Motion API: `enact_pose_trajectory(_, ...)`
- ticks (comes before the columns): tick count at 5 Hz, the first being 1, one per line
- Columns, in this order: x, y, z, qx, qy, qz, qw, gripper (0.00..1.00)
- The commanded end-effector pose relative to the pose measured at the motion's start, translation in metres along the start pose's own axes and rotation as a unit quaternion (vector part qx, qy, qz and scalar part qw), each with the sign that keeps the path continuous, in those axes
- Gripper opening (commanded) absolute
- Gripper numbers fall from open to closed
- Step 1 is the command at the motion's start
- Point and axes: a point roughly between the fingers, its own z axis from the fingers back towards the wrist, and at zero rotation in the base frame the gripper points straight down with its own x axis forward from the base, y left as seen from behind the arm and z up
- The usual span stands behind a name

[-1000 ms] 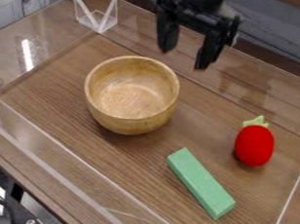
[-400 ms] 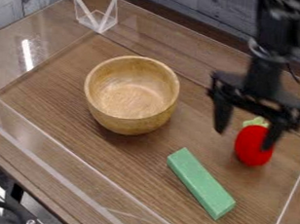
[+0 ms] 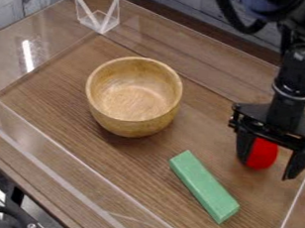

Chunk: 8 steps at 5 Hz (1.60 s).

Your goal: Move the red object to the left side of the table

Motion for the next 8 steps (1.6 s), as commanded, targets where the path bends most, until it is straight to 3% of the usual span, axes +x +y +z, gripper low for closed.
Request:
enact_pose_trajectory(1,0.019,-0.008,0.012,-0.006,-0.027,0.014,0.9995,1.00)
enact_pose_trajectory(2,0.030,-0.011,0.018,-0.008,-0.034,0.033,0.9988,1.00)
enact_pose_trajectory(4,0.023,0.007,0.013,-0.005,-0.035,0.074,0.9966,1.00)
enact_pose_trajectory(6,0.034,-0.002,0.022,-0.018,-0.054,0.094,0.9940,1.00)
enact_pose_trajectory(8,0.024,0.001,0.019,-0.015,-0.060,0.102,0.9928,1.00)
